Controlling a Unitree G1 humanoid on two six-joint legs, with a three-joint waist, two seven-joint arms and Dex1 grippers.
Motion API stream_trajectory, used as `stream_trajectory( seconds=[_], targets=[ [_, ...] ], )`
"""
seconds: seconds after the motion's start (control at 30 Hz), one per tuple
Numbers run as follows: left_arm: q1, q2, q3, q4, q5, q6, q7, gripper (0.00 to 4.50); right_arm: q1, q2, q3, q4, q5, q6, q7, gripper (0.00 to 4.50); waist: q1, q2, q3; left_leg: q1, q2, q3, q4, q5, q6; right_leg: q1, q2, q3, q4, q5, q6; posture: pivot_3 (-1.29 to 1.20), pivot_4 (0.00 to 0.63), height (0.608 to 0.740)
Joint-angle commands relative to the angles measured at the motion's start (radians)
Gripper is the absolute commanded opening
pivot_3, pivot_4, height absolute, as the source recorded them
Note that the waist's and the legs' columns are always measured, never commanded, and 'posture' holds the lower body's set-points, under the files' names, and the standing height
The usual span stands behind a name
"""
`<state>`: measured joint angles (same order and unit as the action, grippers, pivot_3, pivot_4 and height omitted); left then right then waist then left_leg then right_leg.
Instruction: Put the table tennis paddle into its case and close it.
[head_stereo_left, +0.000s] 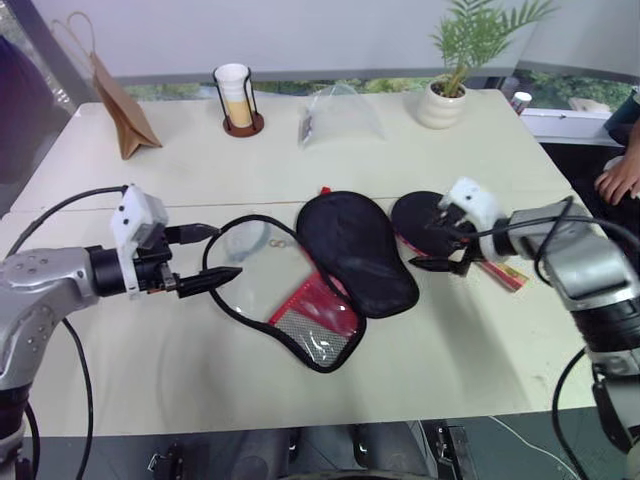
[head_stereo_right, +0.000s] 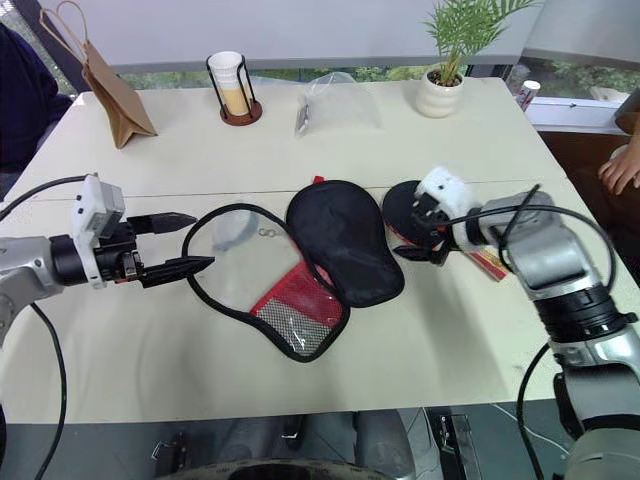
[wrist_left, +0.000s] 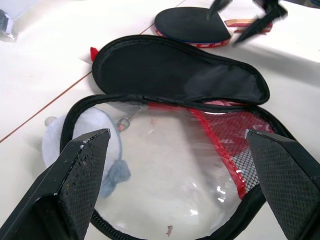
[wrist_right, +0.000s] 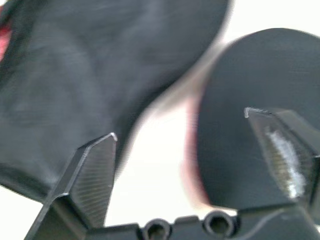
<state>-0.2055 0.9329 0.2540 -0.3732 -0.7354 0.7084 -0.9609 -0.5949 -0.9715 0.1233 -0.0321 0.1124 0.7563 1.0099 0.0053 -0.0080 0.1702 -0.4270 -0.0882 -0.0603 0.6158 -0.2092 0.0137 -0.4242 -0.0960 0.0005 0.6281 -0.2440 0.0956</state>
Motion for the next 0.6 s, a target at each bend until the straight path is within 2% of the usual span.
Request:
stream_trajectory(
  seconds=[0.03,0.23,0.53,0.6],
  targets=[
    [-0.028,-0.006,-0.007,-0.004,0.002,-0.016,-0.008,4.50,0.086,-0.092,-0.098,0.014,-0.023,-0.055,-0.020,4.43,0.008,0.000,0.000,0.000,0.000,0.000,0.000,0.000,0.000,0.000,0.000,0.000,0.000,0.000,0.000,0.00,0.150,0.734],
    [-0.075,-0.015,-0.045,0.023,0.016,-0.019,-0.021,4.50,0.163,-0.096,-0.117,0.118,-0.031,-0.131,-0.035,4.43,0.000,0.001,0.000,0.000,0.001,0.001,0.001,0.000,0.000,0.001,0.000,0.000,0.001,0.000,0.000,0.00,0.150,0.734],
    [-0.112,-0.025,-0.076,0.049,0.034,-0.023,-0.043,4.50,0.111,-0.022,-0.088,0.331,-0.018,-0.150,-0.004,4.43,-0.001,0.000,0.000,0.001,0.001,0.001,0.002,0.001,0.001,0.001,0.001,0.000,0.001,0.000,0.000,0.00,0.150,0.734],
    [-0.108,-0.026,-0.079,0.046,0.041,-0.026,-0.047,4.50,0.098,-0.011,-0.088,0.358,-0.016,-0.149,-0.001,3.88,-0.001,0.000,0.000,0.001,0.001,0.001,0.002,0.001,0.001,0.001,0.001,0.000,0.001,0.000,0.000,0.00,0.150,0.734]
  ],
)
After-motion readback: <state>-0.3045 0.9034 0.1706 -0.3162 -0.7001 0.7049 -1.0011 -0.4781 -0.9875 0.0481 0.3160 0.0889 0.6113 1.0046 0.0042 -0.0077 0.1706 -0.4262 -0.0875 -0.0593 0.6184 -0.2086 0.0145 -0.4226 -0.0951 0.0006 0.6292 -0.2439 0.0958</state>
